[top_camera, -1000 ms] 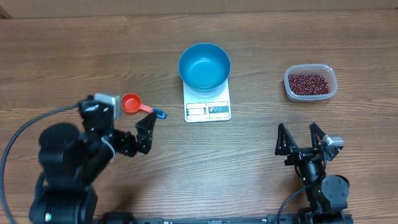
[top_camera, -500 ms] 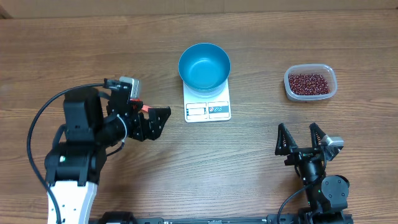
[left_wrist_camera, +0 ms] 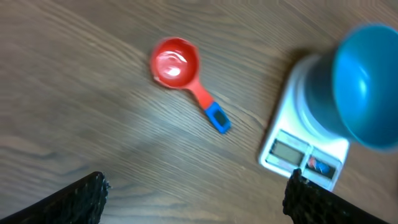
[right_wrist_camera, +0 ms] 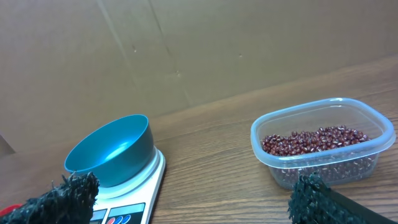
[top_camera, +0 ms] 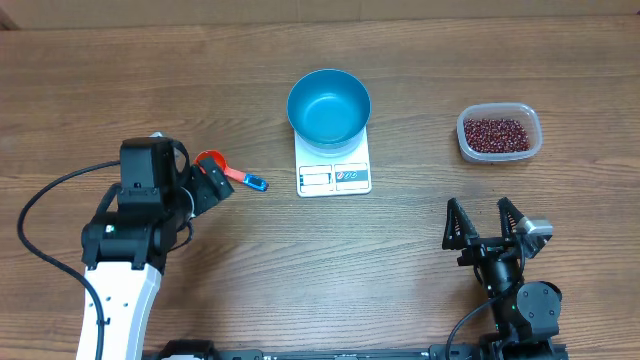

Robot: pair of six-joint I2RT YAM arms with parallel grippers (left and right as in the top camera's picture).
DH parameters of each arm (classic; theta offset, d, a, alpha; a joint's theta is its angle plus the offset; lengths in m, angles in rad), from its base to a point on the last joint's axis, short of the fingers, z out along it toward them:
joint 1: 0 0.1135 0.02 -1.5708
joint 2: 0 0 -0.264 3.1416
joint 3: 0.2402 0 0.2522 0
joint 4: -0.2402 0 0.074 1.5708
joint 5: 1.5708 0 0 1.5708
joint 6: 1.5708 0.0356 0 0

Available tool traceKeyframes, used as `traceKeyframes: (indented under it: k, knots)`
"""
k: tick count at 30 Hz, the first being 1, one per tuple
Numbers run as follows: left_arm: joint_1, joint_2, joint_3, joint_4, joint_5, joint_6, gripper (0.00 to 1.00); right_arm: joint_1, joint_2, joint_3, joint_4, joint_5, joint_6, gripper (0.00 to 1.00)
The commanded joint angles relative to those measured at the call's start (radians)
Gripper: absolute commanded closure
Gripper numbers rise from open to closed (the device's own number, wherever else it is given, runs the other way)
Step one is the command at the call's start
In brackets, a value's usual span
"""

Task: Scoop item into bowl and weigh 150g on scale
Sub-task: 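Move the left gripper forward over the red scoop's cup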

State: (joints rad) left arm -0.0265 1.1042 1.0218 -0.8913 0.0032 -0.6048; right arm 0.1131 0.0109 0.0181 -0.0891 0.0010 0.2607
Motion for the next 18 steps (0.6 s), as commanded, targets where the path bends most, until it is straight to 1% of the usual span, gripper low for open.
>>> traceKeyframes:
  k: [1,6,8,12,18]
  knots:
    - [0.000,0.031,0.019,-0.002,-0.094,-0.091,0.11,0.005,-0.008,-0.010,0.005,0.005,-0.007,0.00]
    - [0.000,0.107,0.014,-0.025,-0.142,-0.250,0.11,0.005,-0.008,-0.010,0.005,0.005,-0.006,0.00]
    - [0.000,0.147,0.013,-0.026,-0.142,-0.292,0.11,0.005,-0.008,-0.010,0.005,0.005,-0.007,0.00]
    - [0.000,0.217,0.013,-0.019,-0.145,-0.343,0.12,0.005,-0.008,-0.010,0.005,0.005,-0.007,0.00]
    - [0.020,0.293,0.013,-0.013,-0.153,-0.381,0.15,0.005,-0.008,-0.010,0.005,0.005,-0.007,0.00]
